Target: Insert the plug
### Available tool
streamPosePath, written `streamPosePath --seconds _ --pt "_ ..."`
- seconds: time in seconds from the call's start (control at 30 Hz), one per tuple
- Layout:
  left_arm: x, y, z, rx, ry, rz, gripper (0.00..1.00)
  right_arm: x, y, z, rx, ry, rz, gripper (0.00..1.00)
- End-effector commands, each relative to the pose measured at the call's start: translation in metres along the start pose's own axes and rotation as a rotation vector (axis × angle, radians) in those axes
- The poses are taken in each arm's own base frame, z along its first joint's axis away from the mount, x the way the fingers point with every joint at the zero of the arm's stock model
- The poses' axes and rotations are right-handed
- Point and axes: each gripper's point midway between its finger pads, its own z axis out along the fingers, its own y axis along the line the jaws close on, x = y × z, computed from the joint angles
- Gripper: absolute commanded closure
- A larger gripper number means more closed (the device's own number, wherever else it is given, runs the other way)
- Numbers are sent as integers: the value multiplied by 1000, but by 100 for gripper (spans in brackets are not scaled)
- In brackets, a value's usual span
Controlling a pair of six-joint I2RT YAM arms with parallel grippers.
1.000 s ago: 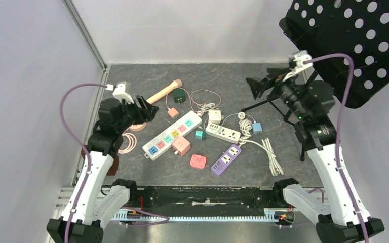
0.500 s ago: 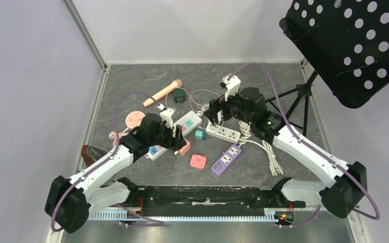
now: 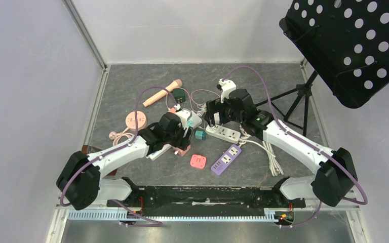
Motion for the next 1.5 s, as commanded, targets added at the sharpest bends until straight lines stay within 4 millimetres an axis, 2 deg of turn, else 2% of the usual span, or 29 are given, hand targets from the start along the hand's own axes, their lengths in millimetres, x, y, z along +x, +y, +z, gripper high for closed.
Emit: streamPosePath --seconds 0.0,0.23,0.5,0.6,0.7,0.8,0.93,1.07,1.23,1.33,1.47 --pt "-15 4 1 -49 -13 49 22 4 -8 4 54 16 37 2" --pt "11 11 8 -134 115 -36 22 16 -15 3 97 53 66 2" --pt "27 2 11 -102 158 -84 22 23 -15 5 93 75 97 2" --pt "31 3 12 -109 161 -82 31 28 -12 8 80 91 114 2" --pt "28 3 13 -111 149 -80 52 29 -9 10 65 101 126 2" --pt "14 2 9 -104 109 -79 74 28 -7 9 58 100 133 2" --pt "-14 1 -4 -102 10 -74 97 20 0 8 19 89 134 2" --pt "-51 -4 -29 -57 -157 -54 98 10 11 5 -45 76 105 2" --pt "-93 -19 -66 44 -372 36 98 -12 47 -2 -254 24 53 2" --pt "-117 -26 -91 86 -502 115 98 -32 72 -12 -388 -22 44 2" --pt "-139 -36 -115 128 -613 246 98 -63 91 -26 -477 -112 65 2"
